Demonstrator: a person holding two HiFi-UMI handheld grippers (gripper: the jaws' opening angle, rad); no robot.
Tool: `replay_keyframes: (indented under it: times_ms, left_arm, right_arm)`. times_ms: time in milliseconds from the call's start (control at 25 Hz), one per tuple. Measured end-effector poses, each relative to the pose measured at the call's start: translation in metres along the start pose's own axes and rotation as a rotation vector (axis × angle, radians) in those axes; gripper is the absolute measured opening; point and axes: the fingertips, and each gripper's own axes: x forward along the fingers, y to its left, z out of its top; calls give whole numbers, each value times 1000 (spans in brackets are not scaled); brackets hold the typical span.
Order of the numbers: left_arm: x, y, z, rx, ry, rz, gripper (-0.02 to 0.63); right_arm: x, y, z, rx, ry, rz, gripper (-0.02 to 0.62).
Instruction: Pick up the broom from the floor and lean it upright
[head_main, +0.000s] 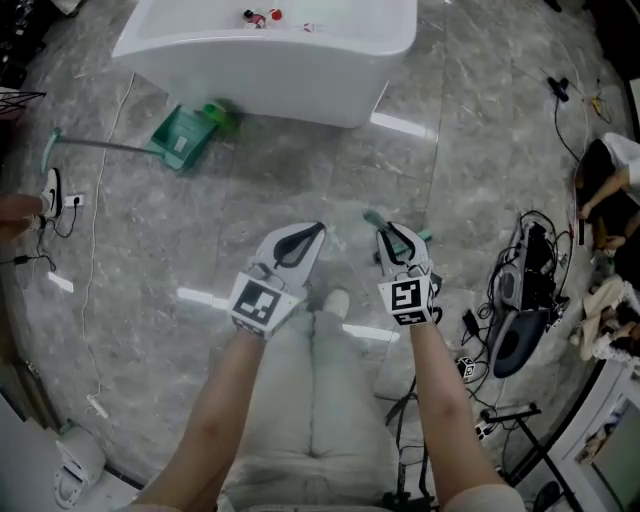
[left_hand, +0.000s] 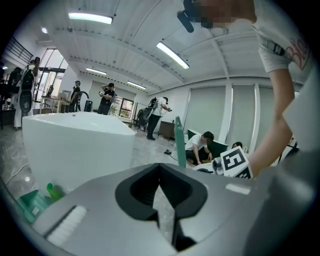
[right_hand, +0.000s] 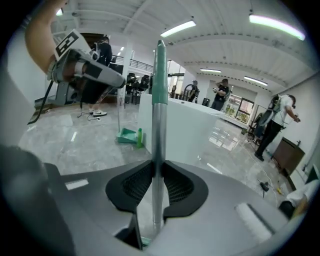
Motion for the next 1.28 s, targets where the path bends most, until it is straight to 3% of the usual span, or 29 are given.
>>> replay_keyframes:
  times_ms: [320,600,1040,1280]
  left_arm:
    - [13,23,10,-15,0,60,0]
    - [22,88,9,-86,-12,121,0]
    - [41,217,31,-97,12,79,0]
    - [55,258,44,-74,1,27,0]
  right_arm:
    - [12,-44,43,168,-67,-155,78]
    - [73,-61,94,252,-50,-304,78]
    - [184,-69,165,309,38,-496,78]
    - [215,-81,184,388,112,-612,80]
